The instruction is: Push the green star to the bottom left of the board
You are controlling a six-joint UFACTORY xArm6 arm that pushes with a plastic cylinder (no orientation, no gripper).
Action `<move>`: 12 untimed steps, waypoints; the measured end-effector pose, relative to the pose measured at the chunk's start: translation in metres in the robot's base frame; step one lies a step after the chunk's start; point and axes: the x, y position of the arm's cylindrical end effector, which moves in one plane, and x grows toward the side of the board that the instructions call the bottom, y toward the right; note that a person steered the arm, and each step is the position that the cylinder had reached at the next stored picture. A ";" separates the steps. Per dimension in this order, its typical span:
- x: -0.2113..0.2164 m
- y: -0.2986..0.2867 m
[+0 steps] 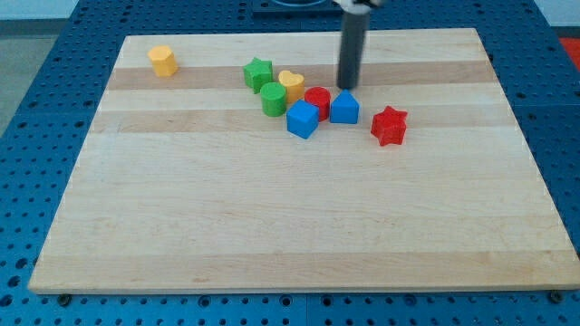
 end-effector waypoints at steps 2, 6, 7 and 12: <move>-0.008 -0.079; -0.035 -0.141; -0.032 -0.162; 0.139 -0.188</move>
